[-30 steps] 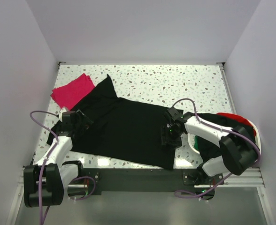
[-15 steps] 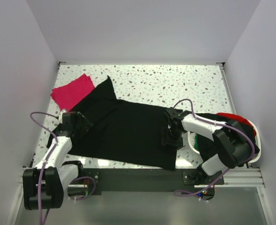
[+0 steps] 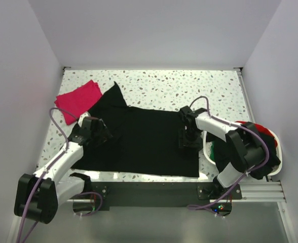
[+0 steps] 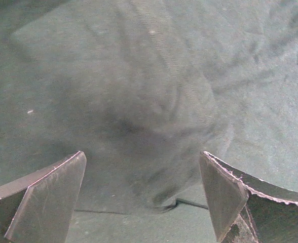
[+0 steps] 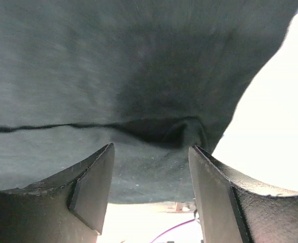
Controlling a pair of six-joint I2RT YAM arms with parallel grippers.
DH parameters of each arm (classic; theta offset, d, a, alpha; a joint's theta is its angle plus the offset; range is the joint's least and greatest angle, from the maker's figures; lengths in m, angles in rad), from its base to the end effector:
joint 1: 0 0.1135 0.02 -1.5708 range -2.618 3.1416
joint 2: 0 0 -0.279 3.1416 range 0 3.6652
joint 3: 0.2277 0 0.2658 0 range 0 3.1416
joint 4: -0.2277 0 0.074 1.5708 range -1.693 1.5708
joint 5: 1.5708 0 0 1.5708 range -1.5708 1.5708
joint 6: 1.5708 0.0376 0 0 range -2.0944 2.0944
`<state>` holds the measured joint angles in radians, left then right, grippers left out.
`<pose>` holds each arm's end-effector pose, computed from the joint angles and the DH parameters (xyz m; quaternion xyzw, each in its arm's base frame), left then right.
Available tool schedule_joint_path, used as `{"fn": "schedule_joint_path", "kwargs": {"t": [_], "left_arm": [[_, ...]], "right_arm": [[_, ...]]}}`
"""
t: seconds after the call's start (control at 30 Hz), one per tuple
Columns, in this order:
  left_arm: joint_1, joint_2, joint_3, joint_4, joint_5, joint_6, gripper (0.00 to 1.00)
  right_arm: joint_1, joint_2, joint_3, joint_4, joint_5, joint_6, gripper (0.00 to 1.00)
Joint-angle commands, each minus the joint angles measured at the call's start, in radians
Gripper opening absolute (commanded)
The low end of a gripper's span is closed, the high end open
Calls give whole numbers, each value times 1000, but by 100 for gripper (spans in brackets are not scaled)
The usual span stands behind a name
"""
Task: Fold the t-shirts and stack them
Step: Fold the tshirt
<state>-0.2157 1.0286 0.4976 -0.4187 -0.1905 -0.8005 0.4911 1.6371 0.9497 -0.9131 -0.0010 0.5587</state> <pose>0.1913 -0.0346 0.1829 -0.3010 0.8992 -0.0689 0.3098 0.2411 0.1290 0.1624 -0.0338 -0.9993 0.0070 0.0131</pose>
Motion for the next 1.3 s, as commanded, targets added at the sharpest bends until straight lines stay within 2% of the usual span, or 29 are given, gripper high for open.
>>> {"fn": "schedule_joint_path", "kwargs": {"t": [0.0,0.1,0.17,0.37,0.73,0.93,1.27], "left_arm": [[-27,39,58,69,-17,23,98],[-28,53,56,87,-1,52,98],[-28,65,52,81,5,57,98],[-28,70,-19,127,66,4,98],[-28,91,-120,182,80,-71,99],[-28,70,-165,132,75,-126,100],[-28,-5,-182,-3,97,-216,100]], "right_arm": [[-5,-28,137,-76,84,-75,64],[-5,-95,207,-119,76,-86,64],[-6,-155,212,-103,15,-85,66],[-3,-212,87,81,-197,-23,66],[3,-194,-92,233,-221,-45,68],[4,-140,-152,290,-205,-40,68],[4,-86,-184,273,-179,-34,68]]}}
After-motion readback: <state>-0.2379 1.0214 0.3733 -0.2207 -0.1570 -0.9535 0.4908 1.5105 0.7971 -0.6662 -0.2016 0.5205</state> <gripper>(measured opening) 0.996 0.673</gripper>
